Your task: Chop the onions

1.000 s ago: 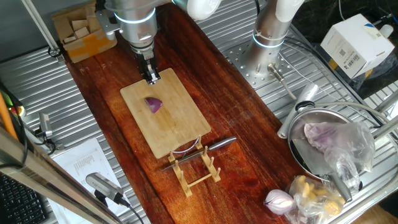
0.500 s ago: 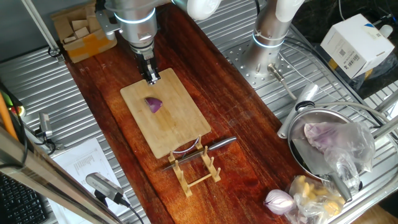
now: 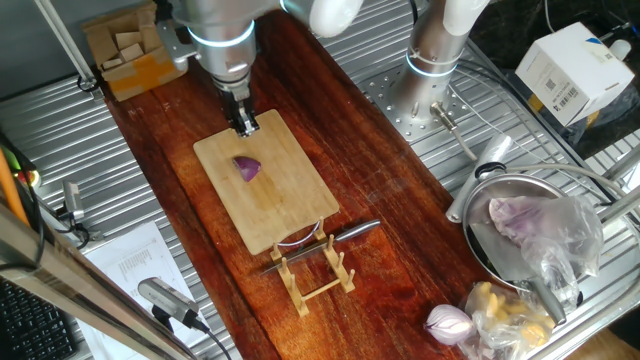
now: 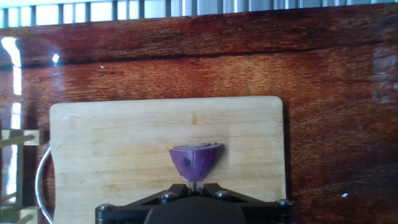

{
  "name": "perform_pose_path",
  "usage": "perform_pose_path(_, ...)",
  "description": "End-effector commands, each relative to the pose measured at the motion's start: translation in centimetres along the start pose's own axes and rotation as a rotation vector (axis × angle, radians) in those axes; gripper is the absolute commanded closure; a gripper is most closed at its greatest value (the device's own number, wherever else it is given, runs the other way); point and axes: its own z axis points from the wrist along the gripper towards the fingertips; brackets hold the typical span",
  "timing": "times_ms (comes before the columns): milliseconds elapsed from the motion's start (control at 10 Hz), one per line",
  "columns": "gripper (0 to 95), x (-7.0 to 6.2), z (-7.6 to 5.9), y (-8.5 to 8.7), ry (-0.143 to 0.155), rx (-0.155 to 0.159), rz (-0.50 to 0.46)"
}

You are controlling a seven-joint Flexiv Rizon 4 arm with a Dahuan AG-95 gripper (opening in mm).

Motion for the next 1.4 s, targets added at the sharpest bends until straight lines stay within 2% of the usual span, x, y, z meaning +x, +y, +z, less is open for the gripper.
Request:
perform_pose_path(100, 95.0, -0.05, 0.27, 0.32, 0.003, -0.019, 0.002)
perform_pose_path(300, 95.0, 0.17, 0.53, 0.29, 0.003, -0.013, 0.019)
perform_pose_path(800, 95.0, 0.42, 0.63, 0.33, 0.001, -0.016, -0.004)
perform_pose_path(1100, 95.0, 0.42, 0.63, 0.33, 0.005, -0.020, -0.057)
perform_pose_path(1400, 95.0, 0.42, 0.63, 0.33, 0.004, -0.076, -0.095)
